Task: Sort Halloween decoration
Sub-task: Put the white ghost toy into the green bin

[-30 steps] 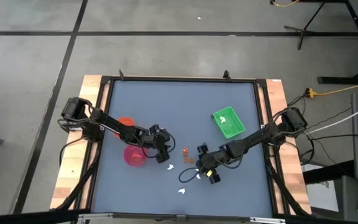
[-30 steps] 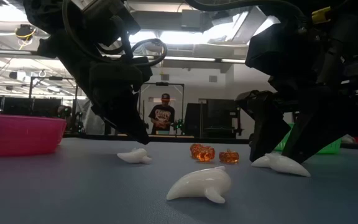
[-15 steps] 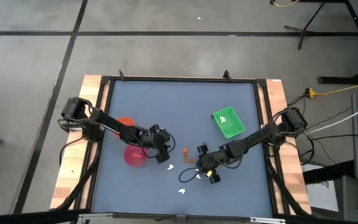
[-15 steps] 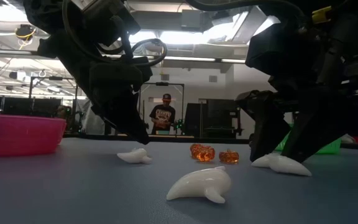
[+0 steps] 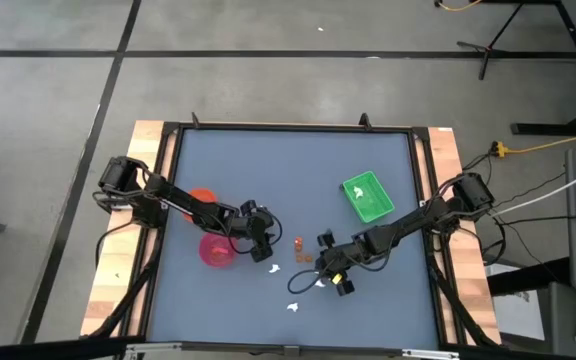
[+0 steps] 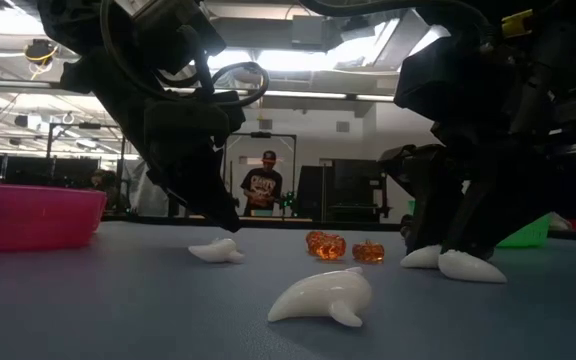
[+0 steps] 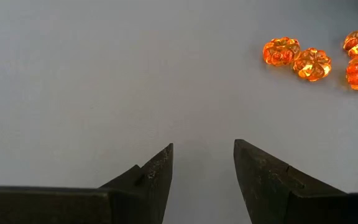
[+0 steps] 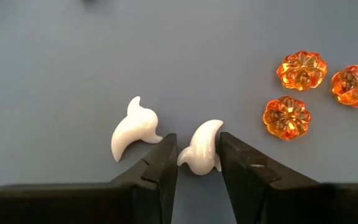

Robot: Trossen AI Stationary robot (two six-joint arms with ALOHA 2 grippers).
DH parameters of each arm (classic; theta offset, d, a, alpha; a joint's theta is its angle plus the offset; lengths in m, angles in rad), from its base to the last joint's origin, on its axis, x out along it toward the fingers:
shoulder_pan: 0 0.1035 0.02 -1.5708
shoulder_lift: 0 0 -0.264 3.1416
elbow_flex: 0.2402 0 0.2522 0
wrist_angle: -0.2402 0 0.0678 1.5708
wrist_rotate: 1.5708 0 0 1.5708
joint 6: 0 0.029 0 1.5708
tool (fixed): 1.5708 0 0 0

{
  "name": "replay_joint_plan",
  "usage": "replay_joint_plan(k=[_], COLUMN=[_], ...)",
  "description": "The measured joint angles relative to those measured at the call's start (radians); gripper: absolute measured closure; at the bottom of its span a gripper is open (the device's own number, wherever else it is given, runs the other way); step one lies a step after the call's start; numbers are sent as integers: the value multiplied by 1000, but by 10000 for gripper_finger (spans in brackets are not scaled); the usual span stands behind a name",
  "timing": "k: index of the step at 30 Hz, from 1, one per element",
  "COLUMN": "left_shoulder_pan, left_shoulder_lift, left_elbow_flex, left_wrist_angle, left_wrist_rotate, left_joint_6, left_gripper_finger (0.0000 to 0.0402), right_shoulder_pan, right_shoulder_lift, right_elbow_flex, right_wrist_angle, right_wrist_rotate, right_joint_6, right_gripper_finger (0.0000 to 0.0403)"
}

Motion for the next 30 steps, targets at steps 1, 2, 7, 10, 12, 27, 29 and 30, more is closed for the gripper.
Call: replay_joint_plan(k=[1, 2, 7, 10, 12, 27, 29, 30], left_shoulder_pan=[0, 0, 0, 0, 0, 0, 0, 0], left_shoulder_lift=[0, 0, 0, 0, 0, 0, 0, 0], left_elbow_flex=[0, 0, 0, 0, 0, 0, 0, 0], left_wrist_angle=[0, 0, 0, 0, 0, 0, 0, 0], left_wrist_rotate=[0, 0, 0, 0, 0, 0, 0, 0], left_joint_6=[0, 0, 0, 0, 0, 0, 0, 0], left_gripper_finger=[247, 247, 247, 247, 247, 247, 247, 247], right_shoulder_pan=[0, 0, 0, 0, 0, 0, 0, 0], right_shoulder_lift=[0, 0, 0, 0, 0, 0, 0, 0], right_elbow_flex=[0, 0, 1, 11, 20, 32, 32, 32], right_wrist_angle=[0, 1, 1, -2, -1, -71, -72, -71], right_wrist_rotate=[0, 0, 0, 1, 1, 1, 1, 1], right_joint_6=[0, 0, 0, 0, 0, 0, 0, 0], right_gripper_finger=[286, 286, 286, 286, 286, 286, 286, 286])
